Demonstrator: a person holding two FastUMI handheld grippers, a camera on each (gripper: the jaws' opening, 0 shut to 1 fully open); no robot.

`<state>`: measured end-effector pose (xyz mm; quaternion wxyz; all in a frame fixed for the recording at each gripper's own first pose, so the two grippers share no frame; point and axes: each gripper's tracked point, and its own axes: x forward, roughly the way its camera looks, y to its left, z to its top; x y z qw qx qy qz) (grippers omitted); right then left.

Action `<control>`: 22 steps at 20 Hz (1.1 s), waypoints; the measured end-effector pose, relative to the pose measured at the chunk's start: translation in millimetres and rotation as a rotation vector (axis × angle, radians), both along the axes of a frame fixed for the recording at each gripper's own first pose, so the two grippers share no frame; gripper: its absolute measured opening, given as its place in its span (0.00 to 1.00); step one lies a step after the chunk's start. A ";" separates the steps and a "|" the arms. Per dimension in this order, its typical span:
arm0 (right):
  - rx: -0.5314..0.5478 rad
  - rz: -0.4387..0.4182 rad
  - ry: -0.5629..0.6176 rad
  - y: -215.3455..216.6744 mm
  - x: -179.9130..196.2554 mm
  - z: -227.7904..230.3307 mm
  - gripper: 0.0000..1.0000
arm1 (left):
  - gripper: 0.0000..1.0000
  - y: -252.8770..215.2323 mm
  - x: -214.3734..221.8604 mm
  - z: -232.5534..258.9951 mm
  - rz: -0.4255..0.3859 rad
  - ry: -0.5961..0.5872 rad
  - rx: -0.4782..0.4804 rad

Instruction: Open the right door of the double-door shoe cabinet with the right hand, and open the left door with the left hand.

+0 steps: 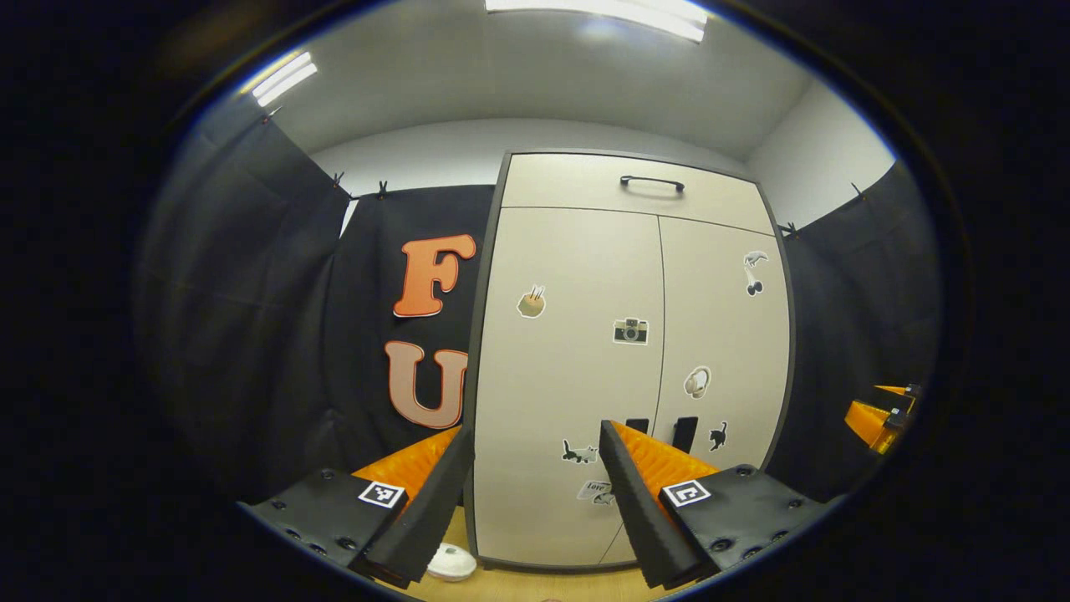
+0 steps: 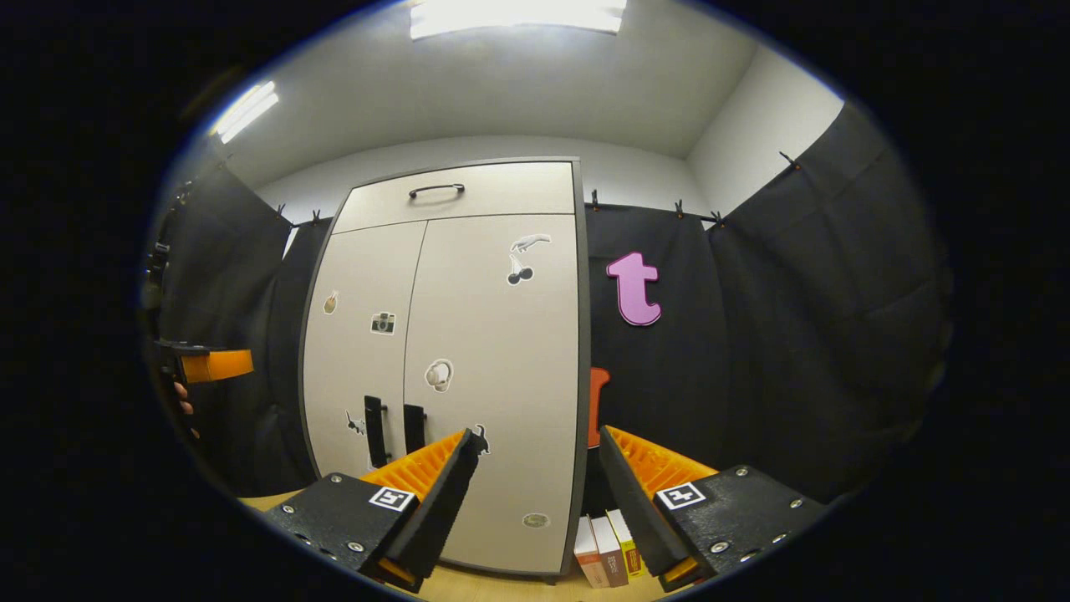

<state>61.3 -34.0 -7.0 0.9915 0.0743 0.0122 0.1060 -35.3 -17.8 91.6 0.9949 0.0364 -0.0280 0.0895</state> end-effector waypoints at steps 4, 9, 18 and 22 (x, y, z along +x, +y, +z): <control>0.010 0.032 0.047 50.2 14.3 -9.4 0.89 | 0.96 34.1 5.1 -2.0 0.000 -0.002 0.014; 0.089 0.145 0.150 123.0 35.1 -31.4 0.90 | 0.96 85.0 8.1 -10.9 0.031 -0.007 -0.020; 0.054 0.119 0.275 191.2 97.9 -78.8 0.83 | 0.96 151.0 17.1 -34.3 0.075 0.022 -0.021; 0.045 0.101 0.347 201.4 120.4 -100.6 0.73 | 0.98 162.7 27.6 -46.2 0.076 0.051 -0.031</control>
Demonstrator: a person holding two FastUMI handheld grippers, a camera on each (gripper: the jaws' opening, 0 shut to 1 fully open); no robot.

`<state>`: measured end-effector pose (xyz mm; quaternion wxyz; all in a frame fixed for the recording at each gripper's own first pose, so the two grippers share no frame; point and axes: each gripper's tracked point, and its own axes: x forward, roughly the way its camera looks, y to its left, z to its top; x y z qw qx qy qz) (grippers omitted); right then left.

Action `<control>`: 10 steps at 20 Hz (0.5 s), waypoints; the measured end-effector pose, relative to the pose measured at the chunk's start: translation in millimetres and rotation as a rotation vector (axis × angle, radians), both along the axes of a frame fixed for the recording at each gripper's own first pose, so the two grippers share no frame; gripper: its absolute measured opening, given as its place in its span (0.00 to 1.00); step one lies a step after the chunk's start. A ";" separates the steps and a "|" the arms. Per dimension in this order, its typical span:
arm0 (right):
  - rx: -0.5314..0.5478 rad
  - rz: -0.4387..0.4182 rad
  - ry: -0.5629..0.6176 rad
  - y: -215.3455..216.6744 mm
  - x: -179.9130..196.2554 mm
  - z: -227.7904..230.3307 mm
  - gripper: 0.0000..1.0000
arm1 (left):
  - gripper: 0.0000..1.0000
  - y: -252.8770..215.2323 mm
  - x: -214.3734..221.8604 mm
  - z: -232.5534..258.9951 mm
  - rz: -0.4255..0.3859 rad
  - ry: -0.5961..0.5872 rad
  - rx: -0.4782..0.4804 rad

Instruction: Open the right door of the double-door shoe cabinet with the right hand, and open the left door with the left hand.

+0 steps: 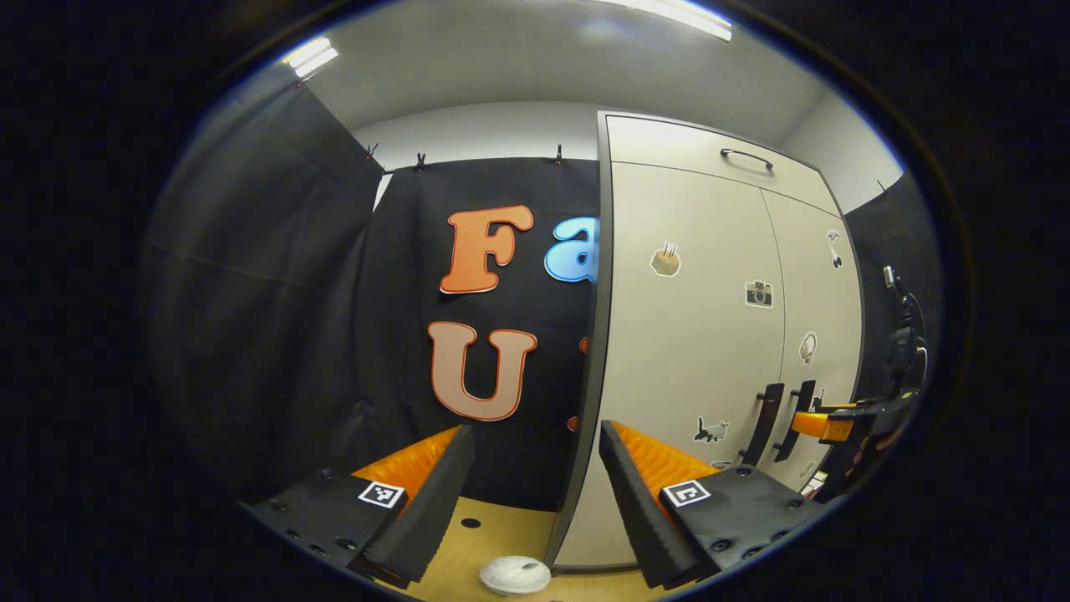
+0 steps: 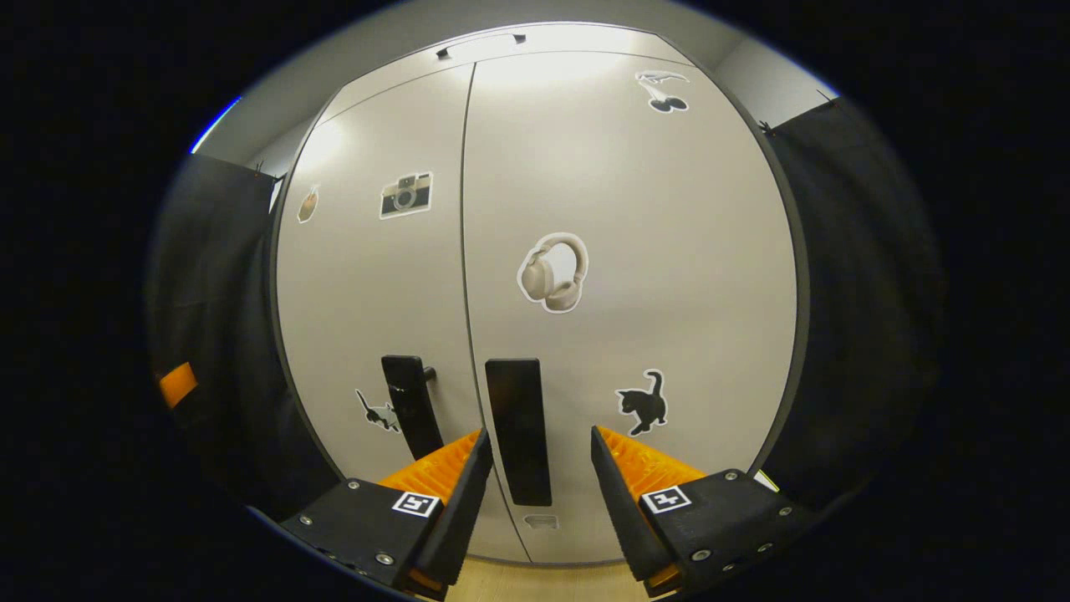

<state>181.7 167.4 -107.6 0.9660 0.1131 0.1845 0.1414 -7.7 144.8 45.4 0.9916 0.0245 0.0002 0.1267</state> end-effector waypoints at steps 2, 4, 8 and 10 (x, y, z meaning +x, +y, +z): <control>0.007 -0.009 0.027 5.9 7.3 -8.2 0.69 | 0.96 3.0 3.2 -6.1 -0.002 0.016 -0.006; 0.009 -0.026 0.041 9.7 14.3 -13.0 0.65 | 0.96 3.9 9.9 -12.7 -0.010 0.035 -0.006; -0.013 -0.050 0.056 10.3 16.3 -15.9 0.55 | 0.96 1.2 19.5 -18.7 -0.035 0.049 -0.012; -0.005 -0.048 0.057 15.6 16.2 -15.1 0.51 | 0.96 -2.7 26.5 -20.0 -0.051 0.053 -0.012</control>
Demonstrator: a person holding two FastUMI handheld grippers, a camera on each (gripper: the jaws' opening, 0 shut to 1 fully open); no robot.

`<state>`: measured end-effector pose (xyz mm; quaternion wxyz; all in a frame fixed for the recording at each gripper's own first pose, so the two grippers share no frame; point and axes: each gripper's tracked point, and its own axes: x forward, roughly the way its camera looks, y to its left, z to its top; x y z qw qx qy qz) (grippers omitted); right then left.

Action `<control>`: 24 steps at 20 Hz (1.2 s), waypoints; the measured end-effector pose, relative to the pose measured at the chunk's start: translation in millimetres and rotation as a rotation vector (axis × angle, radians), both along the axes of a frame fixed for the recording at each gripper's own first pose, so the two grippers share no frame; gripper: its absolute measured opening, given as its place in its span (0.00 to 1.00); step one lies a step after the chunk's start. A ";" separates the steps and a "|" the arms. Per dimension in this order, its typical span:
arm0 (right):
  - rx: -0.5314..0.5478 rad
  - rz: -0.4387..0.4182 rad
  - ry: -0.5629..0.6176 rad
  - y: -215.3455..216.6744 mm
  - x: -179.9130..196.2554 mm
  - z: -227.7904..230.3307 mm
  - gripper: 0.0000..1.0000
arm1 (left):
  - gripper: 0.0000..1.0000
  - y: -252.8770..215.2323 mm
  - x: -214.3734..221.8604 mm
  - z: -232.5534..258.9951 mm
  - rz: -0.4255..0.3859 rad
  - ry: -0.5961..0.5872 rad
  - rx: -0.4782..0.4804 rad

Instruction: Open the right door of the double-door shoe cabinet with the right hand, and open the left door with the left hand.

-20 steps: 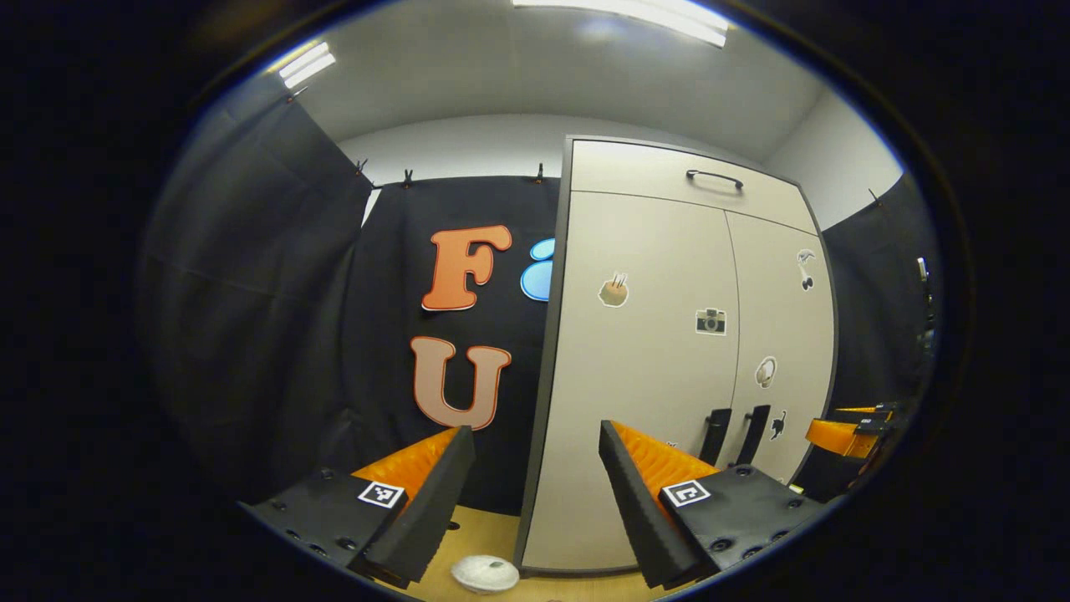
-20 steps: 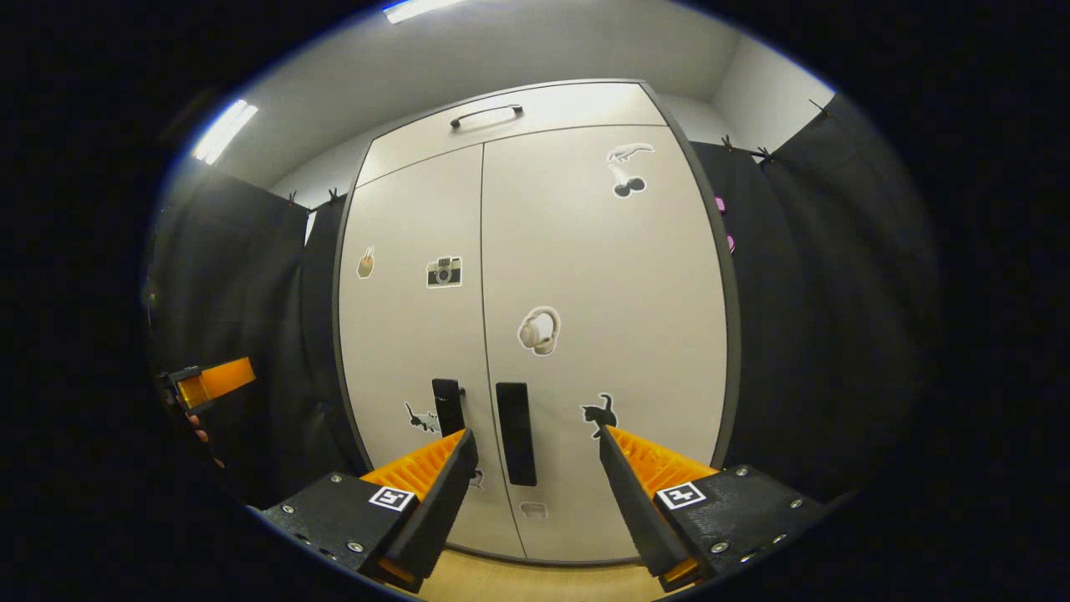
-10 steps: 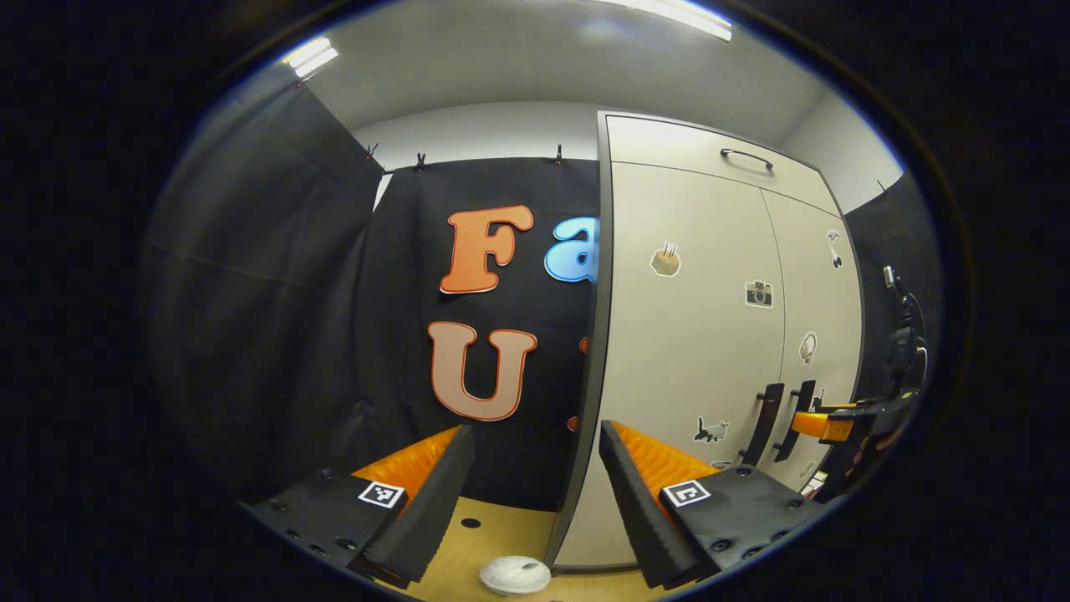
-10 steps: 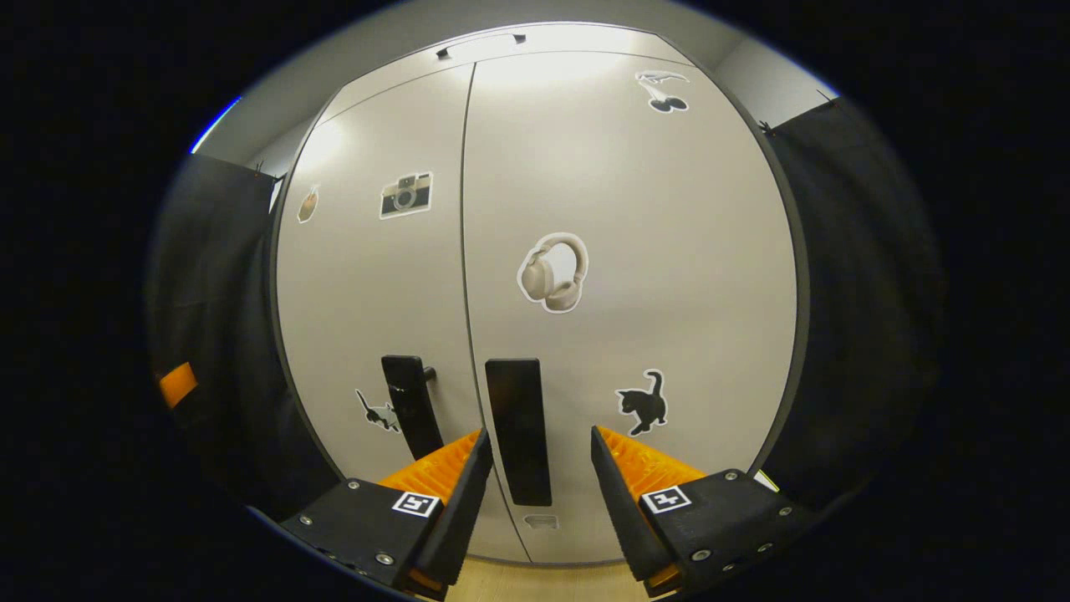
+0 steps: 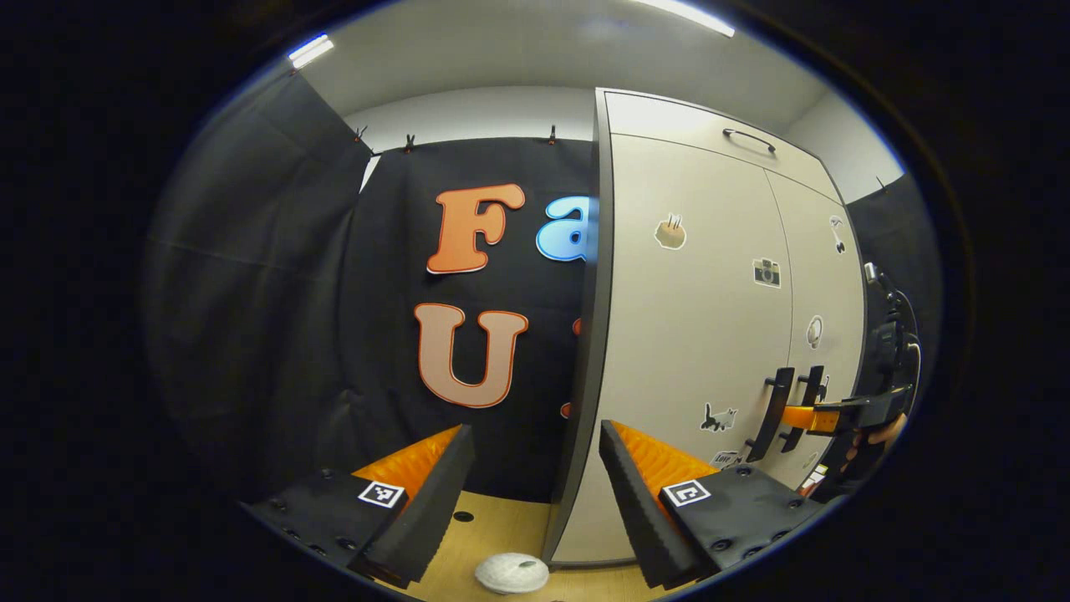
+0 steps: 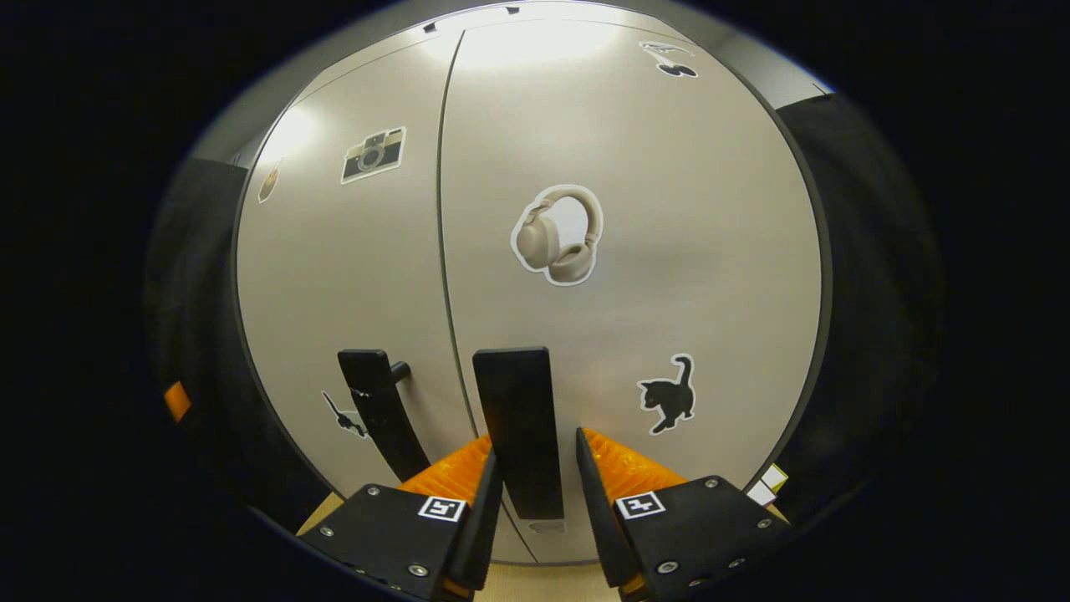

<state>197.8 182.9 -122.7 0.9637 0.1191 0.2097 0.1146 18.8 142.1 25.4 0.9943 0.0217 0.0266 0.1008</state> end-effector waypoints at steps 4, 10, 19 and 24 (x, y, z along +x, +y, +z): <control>-0.008 -0.031 -0.021 -0.6 -0.3 -0.4 0.31 | 0.96 -13.6 6.3 -6.1 -0.039 0.030 0.018; 0.016 -0.010 -0.009 -2.4 -8.3 1.6 0.23 | 0.96 -37.3 1.5 -0.2 -0.073 0.028 0.038; 0.039 0.069 -0.019 -12.8 -36.5 9.1 0.23 | 0.96 -70.8 -12.1 -0.1 -0.067 0.029 0.016; 0.048 0.097 -0.024 -24.2 -51.1 12.6 0.23 | 0.96 -99.3 -14.7 4.8 -0.085 0.015 0.021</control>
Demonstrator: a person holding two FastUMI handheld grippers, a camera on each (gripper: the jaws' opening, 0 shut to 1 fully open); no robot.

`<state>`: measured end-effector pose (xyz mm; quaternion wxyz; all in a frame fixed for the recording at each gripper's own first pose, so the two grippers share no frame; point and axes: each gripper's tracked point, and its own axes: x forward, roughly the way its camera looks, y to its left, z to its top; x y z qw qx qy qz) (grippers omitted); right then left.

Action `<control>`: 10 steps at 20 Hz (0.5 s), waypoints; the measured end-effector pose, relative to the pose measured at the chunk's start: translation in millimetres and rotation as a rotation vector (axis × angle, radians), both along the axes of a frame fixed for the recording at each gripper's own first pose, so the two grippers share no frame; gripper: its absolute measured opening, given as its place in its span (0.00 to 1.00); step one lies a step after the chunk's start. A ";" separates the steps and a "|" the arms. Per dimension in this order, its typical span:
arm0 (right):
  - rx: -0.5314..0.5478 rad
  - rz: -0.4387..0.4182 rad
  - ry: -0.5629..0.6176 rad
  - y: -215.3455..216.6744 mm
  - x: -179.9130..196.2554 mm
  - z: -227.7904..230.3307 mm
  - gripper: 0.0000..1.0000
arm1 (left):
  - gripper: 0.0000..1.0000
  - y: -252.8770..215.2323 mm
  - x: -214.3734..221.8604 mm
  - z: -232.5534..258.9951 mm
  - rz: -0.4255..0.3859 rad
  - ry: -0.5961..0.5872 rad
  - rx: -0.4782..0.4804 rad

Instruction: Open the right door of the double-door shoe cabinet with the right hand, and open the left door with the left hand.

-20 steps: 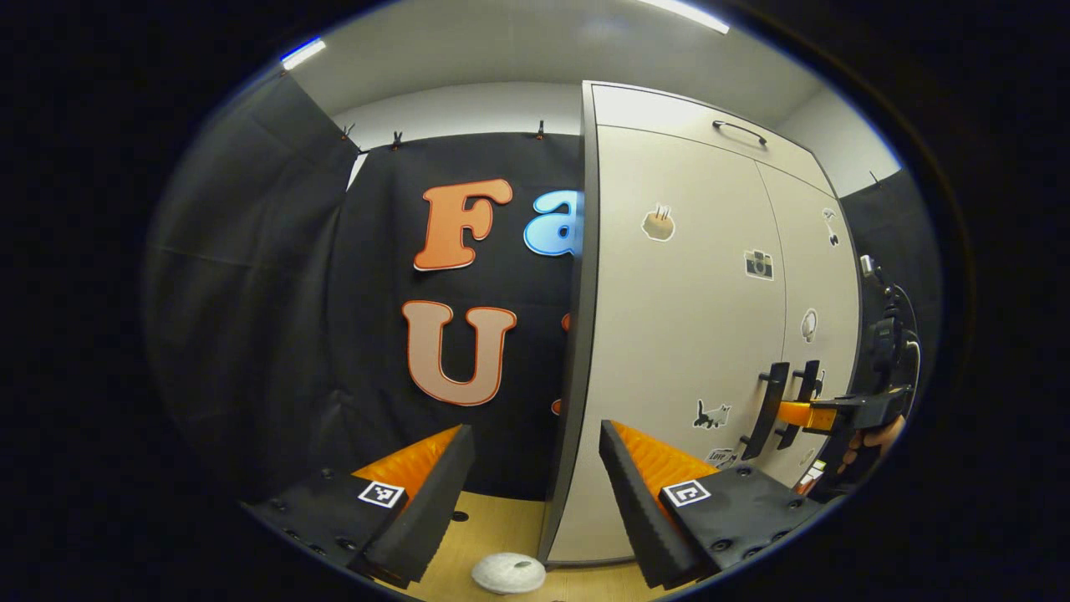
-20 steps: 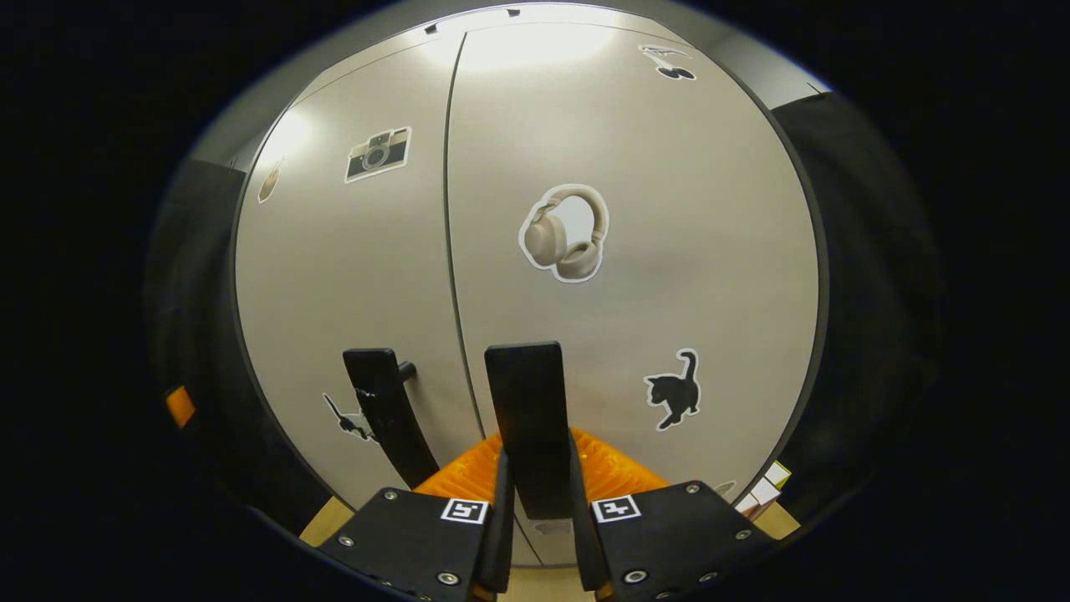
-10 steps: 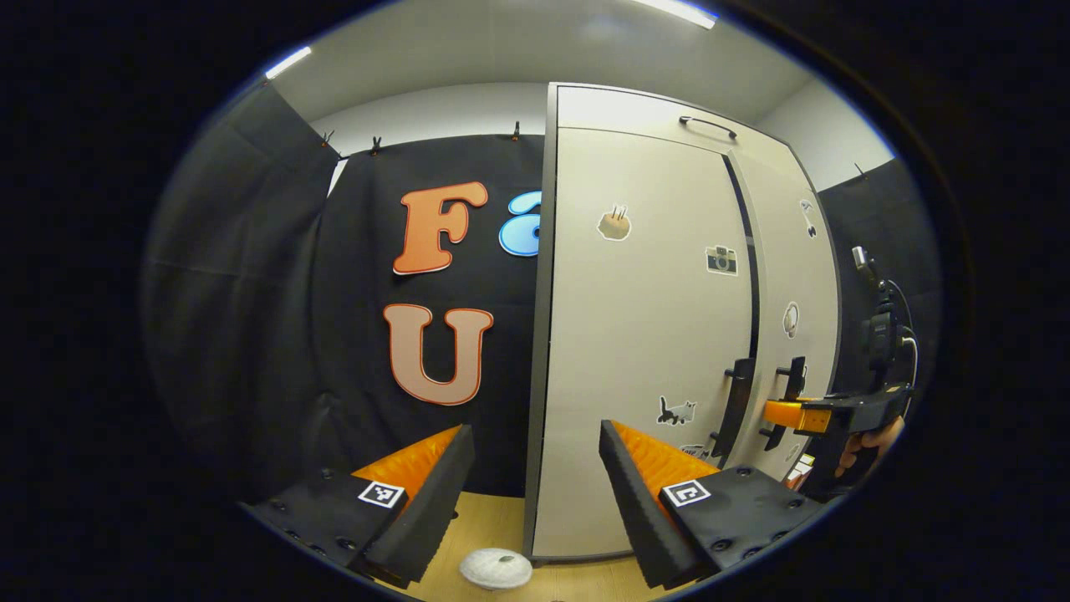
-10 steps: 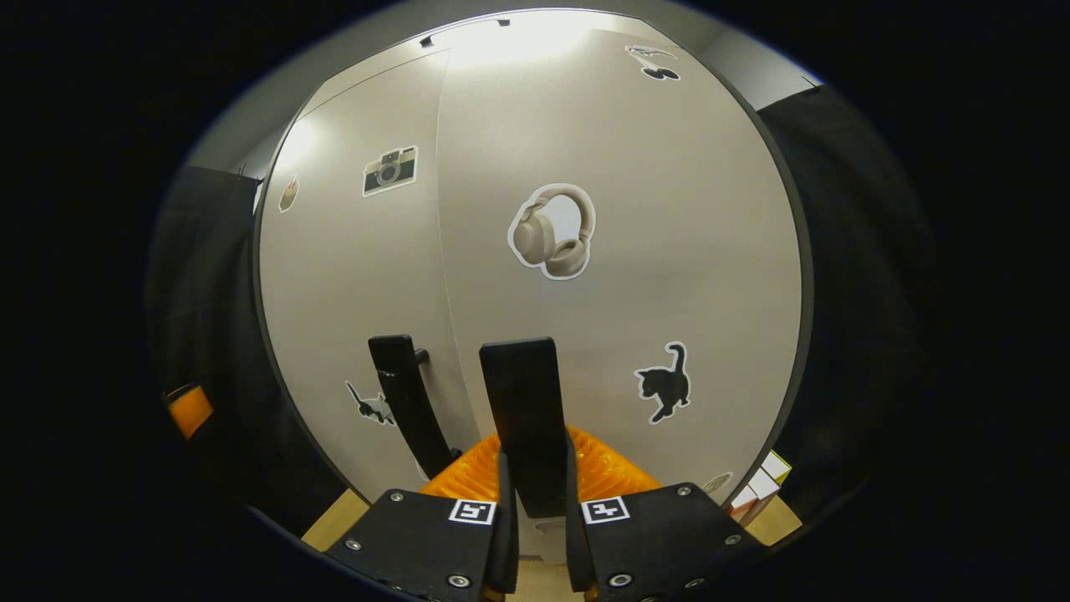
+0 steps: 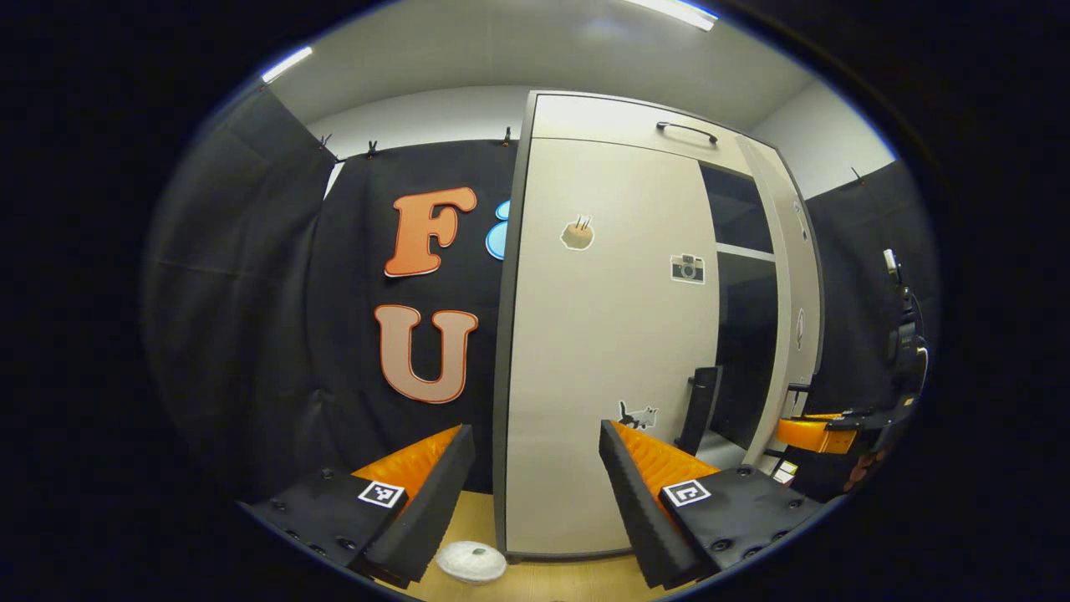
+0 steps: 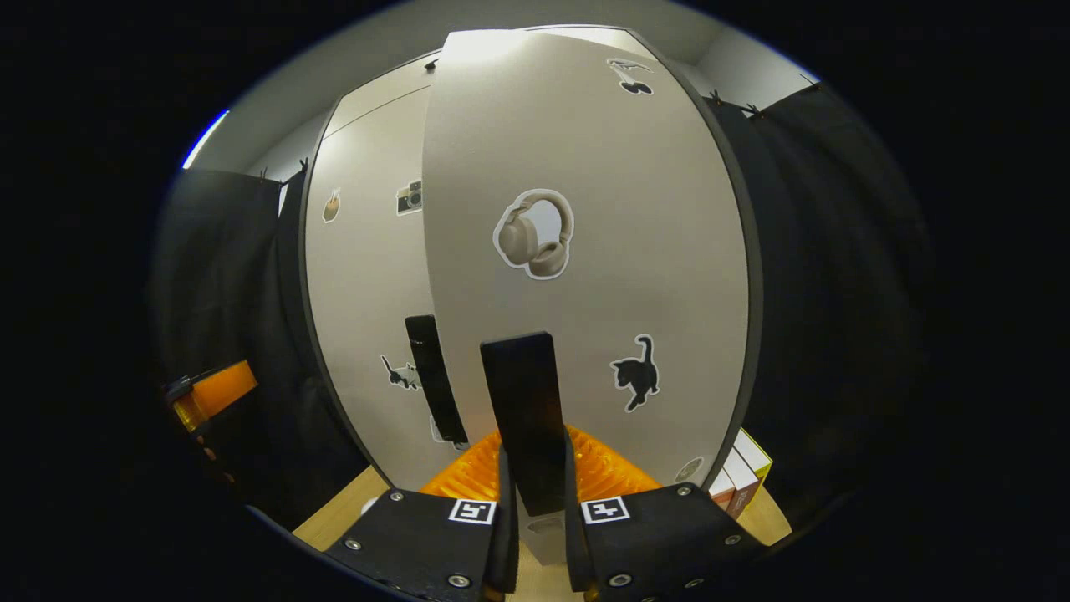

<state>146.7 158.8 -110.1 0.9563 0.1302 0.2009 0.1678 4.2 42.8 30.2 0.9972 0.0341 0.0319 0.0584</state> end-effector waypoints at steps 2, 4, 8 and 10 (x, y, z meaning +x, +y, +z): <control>-0.001 0.008 -0.004 -5.3 -4.5 1.8 0.23 | 0.96 -11.1 1.3 0.6 -0.011 -0.005 -0.003; -0.002 0.012 -0.008 -10.3 -8.9 2.7 0.23 | 0.96 -21.8 1.6 0.1 -0.022 -0.009 -0.006; 0.005 0.013 -0.013 -22.2 -15.6 4.4 0.23 | 0.96 -36.7 5.9 -1.0 -0.035 -0.012 -0.005; 0.007 0.007 -0.019 -30.3 -19.2 6.1 0.23 | 0.96 -42.2 9.5 -1.2 -0.041 -0.013 -0.008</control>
